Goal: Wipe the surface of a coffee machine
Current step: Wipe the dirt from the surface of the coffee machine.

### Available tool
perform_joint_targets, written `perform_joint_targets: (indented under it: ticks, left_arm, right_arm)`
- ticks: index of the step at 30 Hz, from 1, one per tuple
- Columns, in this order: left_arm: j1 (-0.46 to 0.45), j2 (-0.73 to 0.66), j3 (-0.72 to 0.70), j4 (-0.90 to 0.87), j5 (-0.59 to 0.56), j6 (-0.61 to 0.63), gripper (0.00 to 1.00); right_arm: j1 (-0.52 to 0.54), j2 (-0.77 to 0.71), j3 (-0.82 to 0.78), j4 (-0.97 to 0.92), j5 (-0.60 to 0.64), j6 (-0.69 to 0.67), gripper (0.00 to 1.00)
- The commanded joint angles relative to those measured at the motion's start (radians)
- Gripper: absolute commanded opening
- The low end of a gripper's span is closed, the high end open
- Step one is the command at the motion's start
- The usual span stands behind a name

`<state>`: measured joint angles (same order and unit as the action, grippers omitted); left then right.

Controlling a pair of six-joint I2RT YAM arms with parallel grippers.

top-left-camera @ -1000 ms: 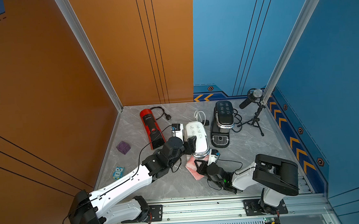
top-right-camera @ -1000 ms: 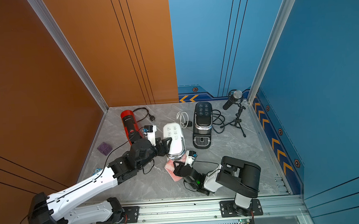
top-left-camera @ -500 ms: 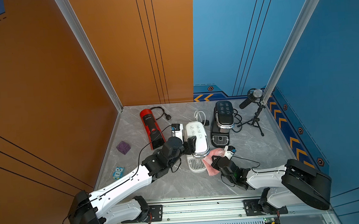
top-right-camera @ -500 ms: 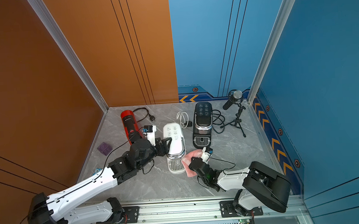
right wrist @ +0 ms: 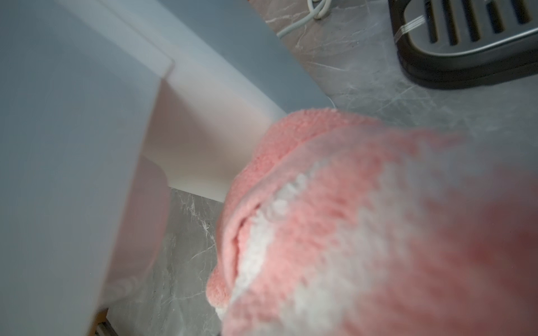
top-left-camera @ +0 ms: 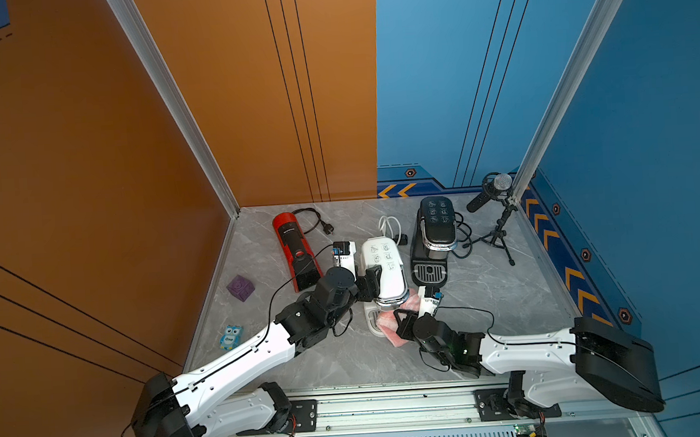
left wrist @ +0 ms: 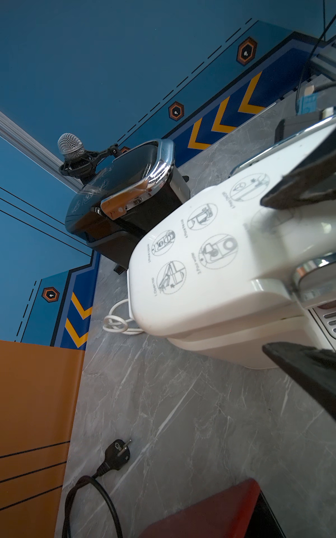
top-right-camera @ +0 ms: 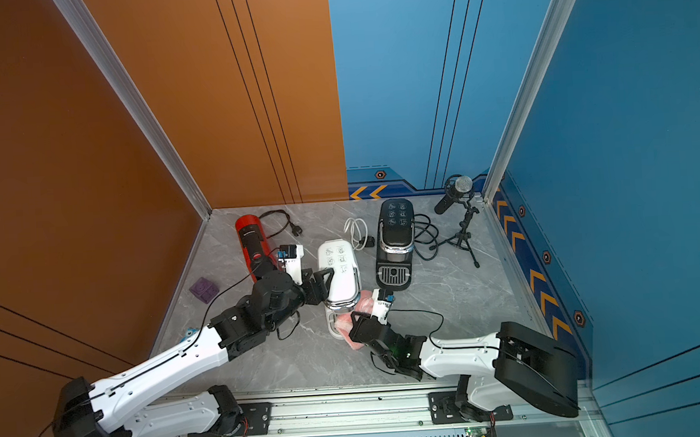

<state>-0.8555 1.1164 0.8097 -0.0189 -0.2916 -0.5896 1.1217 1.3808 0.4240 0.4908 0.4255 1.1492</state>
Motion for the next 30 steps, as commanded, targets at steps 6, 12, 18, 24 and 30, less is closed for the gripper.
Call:
perform_joint_targets:
  ticks: [6,12,18,24,30]
  left_arm:
    - [0.015,0.082,-0.059,-0.309,0.009,0.034,0.72]
    - [0.017,0.078,-0.077,-0.301,0.006,0.036,0.72]
    - [0.026,0.065,-0.094,-0.292,0.007,0.036,0.72]
    - [0.036,0.059,-0.102,-0.285,0.02,0.04,0.72]
    - [0.044,0.033,-0.109,-0.287,0.026,0.042,0.73]
  right_arm:
    - [0.047,0.275,0.083,0.256,-0.082,0.104,0.0]
    - [0.054,0.298,-0.015,0.187,-0.001,0.211,0.0]
    - [0.058,0.161,-0.082,-0.092,0.062,0.288,0.0]
    - [-0.02,0.002,-0.148,-0.218,0.019,0.25,0.0]
    - [-0.04,-0.18,-0.148,-0.397,-0.078,0.195,0.0]
